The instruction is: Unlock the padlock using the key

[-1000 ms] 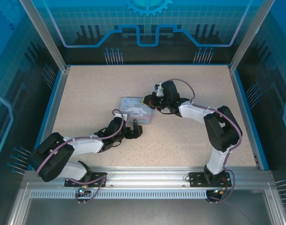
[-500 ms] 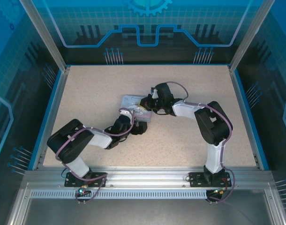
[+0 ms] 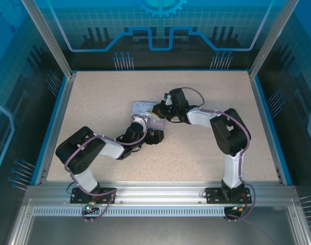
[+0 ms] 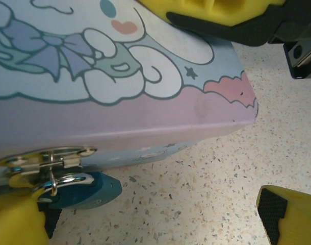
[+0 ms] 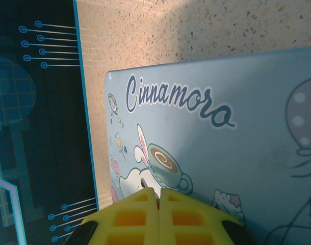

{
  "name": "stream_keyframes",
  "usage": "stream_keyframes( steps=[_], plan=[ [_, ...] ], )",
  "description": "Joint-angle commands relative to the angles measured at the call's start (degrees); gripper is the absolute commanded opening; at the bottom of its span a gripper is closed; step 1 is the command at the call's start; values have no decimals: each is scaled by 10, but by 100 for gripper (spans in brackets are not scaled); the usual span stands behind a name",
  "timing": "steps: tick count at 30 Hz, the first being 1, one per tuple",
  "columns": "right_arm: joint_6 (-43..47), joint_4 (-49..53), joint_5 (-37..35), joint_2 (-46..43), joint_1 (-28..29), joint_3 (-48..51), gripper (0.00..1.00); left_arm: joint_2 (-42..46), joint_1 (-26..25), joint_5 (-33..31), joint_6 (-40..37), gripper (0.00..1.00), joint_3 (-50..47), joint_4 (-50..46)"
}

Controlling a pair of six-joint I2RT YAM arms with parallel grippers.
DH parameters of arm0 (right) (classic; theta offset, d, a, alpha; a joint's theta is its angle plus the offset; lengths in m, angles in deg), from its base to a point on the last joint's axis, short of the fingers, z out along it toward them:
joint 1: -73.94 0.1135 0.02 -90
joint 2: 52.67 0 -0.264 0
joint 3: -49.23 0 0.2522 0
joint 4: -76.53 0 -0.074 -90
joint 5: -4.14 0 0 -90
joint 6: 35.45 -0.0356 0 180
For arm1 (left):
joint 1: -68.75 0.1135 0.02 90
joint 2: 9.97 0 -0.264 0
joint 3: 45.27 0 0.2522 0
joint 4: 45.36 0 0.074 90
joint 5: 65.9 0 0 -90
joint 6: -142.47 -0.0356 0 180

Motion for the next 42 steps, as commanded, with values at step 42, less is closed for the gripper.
stream_keyframes(
  steps=[42],
  plan=[
    [14, 42, -6, 19, -7, -14, 0, -61, 18, -25, 178, 68, -53, 243]
  ],
)
